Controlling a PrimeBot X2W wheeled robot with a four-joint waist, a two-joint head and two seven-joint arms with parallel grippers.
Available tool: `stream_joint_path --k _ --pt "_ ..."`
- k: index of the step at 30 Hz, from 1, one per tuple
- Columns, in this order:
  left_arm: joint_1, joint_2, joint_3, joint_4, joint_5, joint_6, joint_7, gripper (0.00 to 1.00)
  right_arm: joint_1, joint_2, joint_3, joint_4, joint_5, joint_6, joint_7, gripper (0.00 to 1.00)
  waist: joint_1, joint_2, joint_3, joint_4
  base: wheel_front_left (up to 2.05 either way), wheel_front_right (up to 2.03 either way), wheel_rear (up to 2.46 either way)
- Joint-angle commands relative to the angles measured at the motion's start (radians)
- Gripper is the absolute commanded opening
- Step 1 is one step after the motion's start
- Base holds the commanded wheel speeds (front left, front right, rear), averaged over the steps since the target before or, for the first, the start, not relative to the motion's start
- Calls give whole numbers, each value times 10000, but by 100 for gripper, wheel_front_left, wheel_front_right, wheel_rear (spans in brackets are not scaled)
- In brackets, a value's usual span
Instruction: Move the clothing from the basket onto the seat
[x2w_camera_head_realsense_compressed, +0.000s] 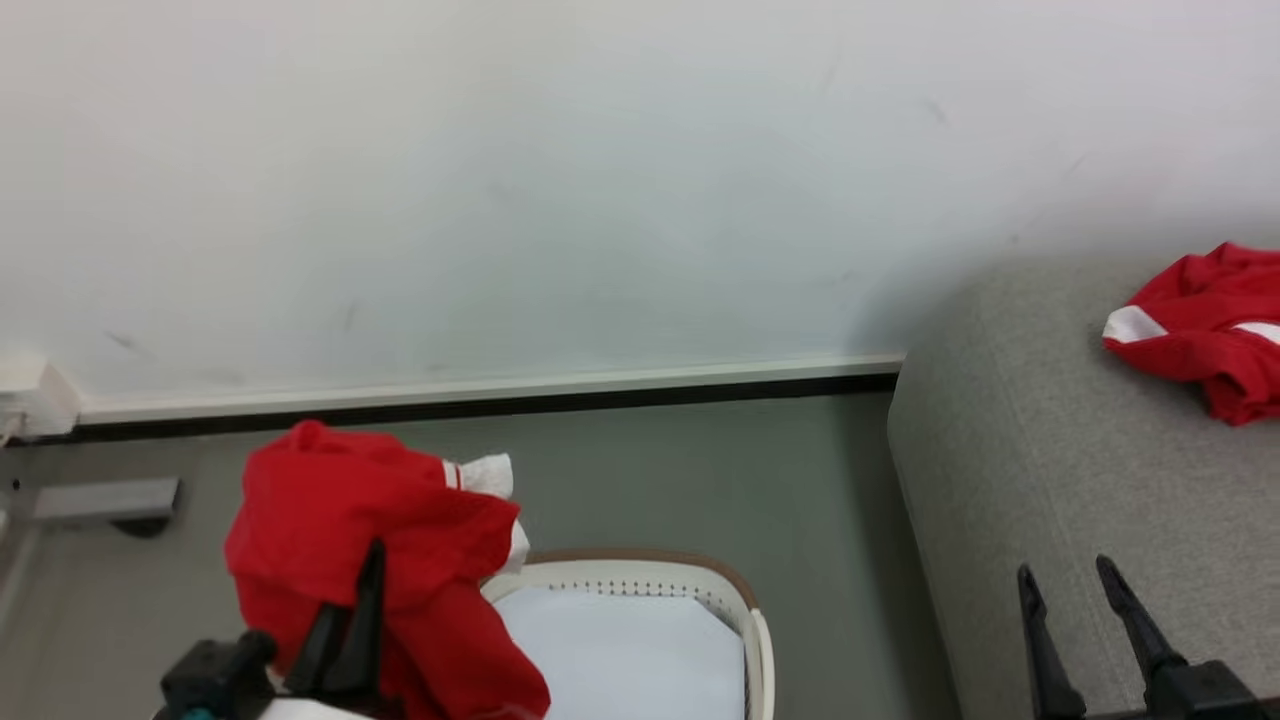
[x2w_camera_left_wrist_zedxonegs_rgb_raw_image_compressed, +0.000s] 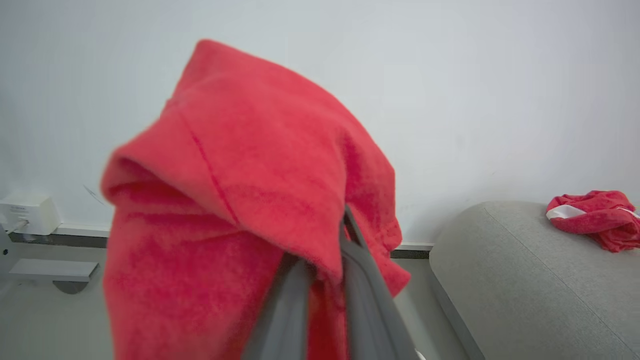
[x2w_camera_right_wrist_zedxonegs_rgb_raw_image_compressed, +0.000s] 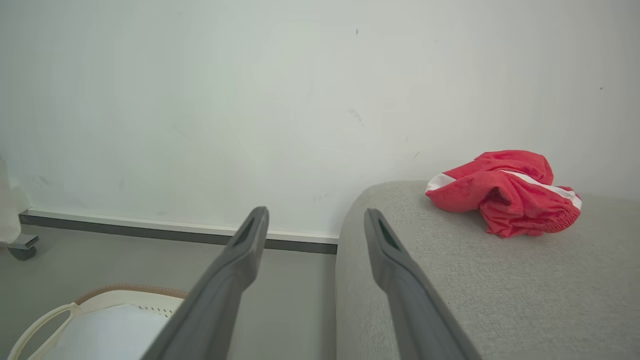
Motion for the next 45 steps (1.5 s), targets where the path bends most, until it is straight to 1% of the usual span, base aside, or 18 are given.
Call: stream_joint_path --k 1,6,12,18,22,24,29,34,40,45 --pt "248 95 26 -204 105 45 5 0 187 -9 27 10 -5 -26 6 100 3 0 -341 -123 0 0 0" --pt "1252 134 72 -1220 -76 228 64 0 737 -7 197 55 184 -26 6 100 3 0 -743 -225 0 0 0" --pt "1670 247 47 -1925 -63 374 331 0 954 -6 238 -30 273 -26 6 100 3 0 -791 -223 0 0 0" --pt "1666 415 -94 -2352 37 311 575 0 771 -6 490 -112 349 -26 6 100 3 0 -758 -232 0 0 0" --pt "1506 621 -245 -2653 134 147 768 0 510 -75 1019 -281 466 -26 6 100 3 0 -734 -273 0 0 0" --pt "1376 717 -401 -2783 209 35 900 0 332 -205 1388 -401 706 -24 6 100 3 0 -719 -296 0 0 0" --pt "955 926 -910 -3058 453 -364 1214 0 -329 -826 2756 -783 1309 -26 175 100 3 0 -657 -330 0 0 0" --pt "484 1009 -1553 -2997 667 -808 1435 0 -1138 -1521 4593 -1519 2564 -26 893 100 3 0 -605 -388 0 0 0" --pt "-88 883 -2389 -2698 949 -1176 1382 0 -2095 -2383 6351 -2409 4020 -26 1728 100 3 0 -589 -439 0 0 0" --pt "-530 808 -3007 -2470 1091 -1357 1226 0 -2764 -2959 7372 -2672 4693 -26 2120 100 3 0 -590 -497 0 0 0"
